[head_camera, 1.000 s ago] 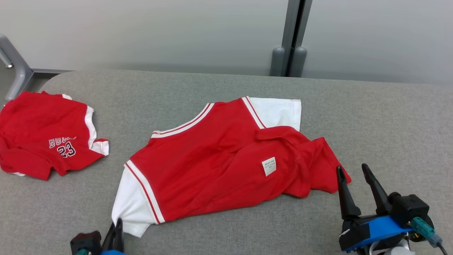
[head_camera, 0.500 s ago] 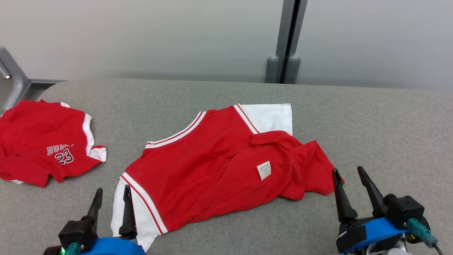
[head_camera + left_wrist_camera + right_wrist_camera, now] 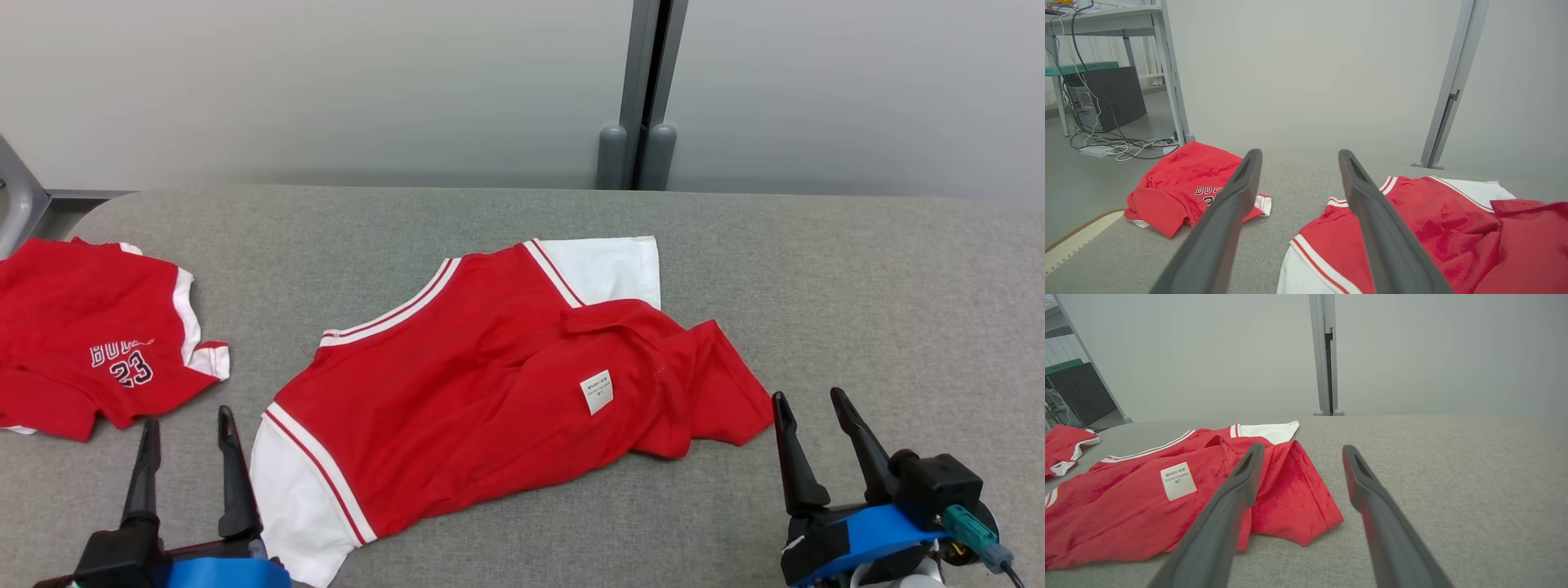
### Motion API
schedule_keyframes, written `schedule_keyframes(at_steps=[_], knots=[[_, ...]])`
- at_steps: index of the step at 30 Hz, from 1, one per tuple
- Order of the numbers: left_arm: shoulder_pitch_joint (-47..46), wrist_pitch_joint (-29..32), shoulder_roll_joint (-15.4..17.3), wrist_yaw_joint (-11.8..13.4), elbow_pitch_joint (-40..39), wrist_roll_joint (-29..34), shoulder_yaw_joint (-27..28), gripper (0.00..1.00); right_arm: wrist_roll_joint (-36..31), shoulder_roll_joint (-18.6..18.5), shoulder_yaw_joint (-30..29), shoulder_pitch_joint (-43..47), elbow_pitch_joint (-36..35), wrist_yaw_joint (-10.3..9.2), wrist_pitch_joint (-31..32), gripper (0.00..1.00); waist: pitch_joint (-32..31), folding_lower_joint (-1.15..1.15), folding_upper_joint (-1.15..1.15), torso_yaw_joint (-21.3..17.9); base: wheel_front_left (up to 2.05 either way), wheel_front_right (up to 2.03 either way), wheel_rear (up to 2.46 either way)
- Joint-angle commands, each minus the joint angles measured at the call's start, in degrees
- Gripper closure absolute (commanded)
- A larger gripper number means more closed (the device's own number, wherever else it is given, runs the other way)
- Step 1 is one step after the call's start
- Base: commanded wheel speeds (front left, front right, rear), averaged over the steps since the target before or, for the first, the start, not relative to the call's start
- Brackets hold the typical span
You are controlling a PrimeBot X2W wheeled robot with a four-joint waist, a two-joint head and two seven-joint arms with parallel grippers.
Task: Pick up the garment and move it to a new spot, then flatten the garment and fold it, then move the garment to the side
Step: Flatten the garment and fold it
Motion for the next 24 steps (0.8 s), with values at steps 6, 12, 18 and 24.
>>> schedule_keyframes(at_steps=[6, 12, 18, 24], knots=[[0.88, -0.14, -2.13, -2.42, 1.37, 3.42, 4.2, 0.0, -0.77, -0.16, -0.31, 0.2, 0.74, 0.02, -0.22, 0.0, 0.06, 0.0, 0.0, 0.15, 0.0, 0.0, 0.0], [0.54, -0.15, -4.19, -4.98, 2.12, 5.41, 6.56, 0.0, -1.65, -0.3, 2.6, -2.69, 2.29, 0.02, -0.22, 0.0, 0.18, 0.0, 0.0, 0.9, 0.0, 0.0, 0.0], [-0.86, -0.15, -5.45, -7.11, 2.94, 6.76, 7.36, 0.0, -0.79, -2.6, 9.42, -10.0, 10.06, 0.02, 0.45, 0.0, 0.89, 0.0, 0.0, 2.29, 0.0, 0.0, 0.0], [-1.94, -0.15, -6.14, -8.32, 3.41, 7.38, 7.76, 0.0, -0.18, -4.17, 14.5, -18.47, 21.12, 0.01, 5.12, 0.0, 1.94, 0.0, 0.0, 4.43, 0.0, 0.0, 0.0]])
